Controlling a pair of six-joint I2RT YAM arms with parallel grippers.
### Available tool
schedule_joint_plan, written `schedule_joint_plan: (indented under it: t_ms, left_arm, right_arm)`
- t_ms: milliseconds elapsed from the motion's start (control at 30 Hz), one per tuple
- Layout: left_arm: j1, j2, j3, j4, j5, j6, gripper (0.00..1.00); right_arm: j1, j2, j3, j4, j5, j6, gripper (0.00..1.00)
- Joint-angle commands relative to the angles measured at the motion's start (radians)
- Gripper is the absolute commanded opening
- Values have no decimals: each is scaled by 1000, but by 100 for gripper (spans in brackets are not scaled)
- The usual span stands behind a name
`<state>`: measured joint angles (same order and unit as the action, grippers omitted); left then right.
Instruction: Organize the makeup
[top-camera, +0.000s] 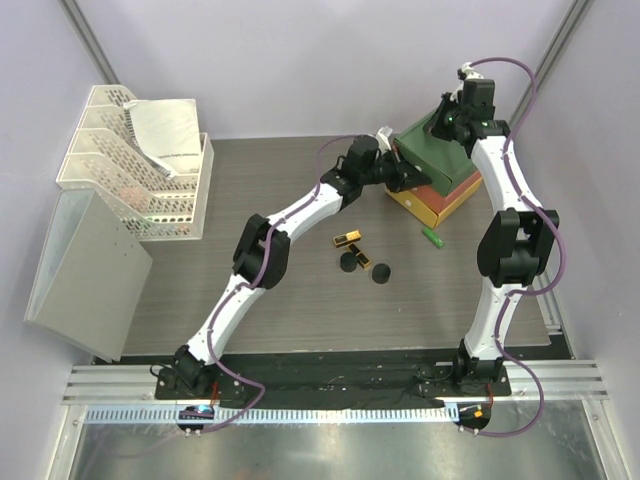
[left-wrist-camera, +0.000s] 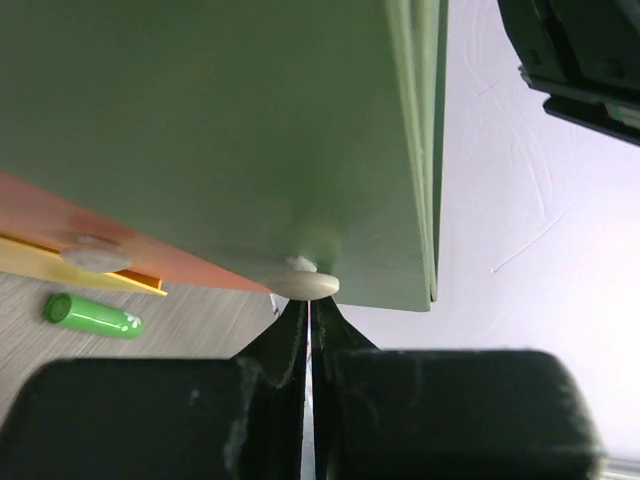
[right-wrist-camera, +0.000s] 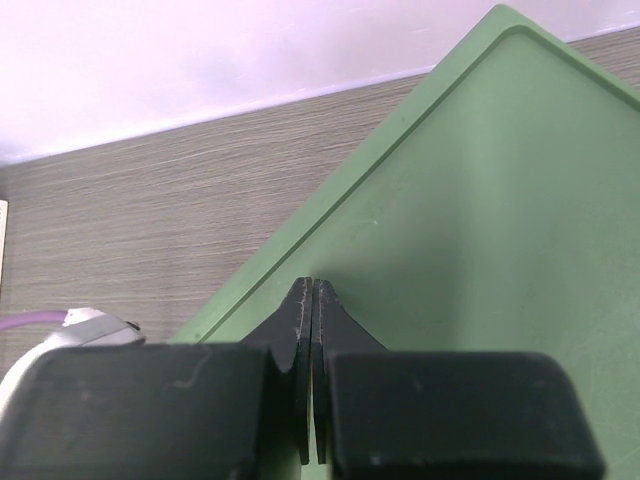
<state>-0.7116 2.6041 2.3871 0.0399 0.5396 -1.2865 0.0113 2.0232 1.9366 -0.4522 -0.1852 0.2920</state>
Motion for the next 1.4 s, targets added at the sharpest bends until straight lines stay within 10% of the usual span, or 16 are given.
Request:
schedule_joint_plan:
  t_ms: [0, 200, 433, 700, 967, 1367]
  left_arm:
    - [-2, -68, -44, 158, -26, -28, 0]
    - [18, -125, -146, 219, 26, -22, 7]
    - [58, -291, -512, 380, 14, -50, 39]
    - [78, -188, -551, 581, 36, -243, 68]
    - [77, -70, -442, 607, 20, -304, 71]
    - [78, 20, -342, 609, 16, -332, 47]
  right_arm:
    - [7, 163, -105, -382, 59, -44, 1]
    - [7, 172, -93, -384, 56, -42, 1]
    - [7, 183, -79, -384, 52, -39, 1]
    - [7, 192, -70, -384, 55, -37, 1]
    - [6, 200, -60, -391, 59, -37, 1]
    - [3, 206, -53, -396, 64, -42, 1]
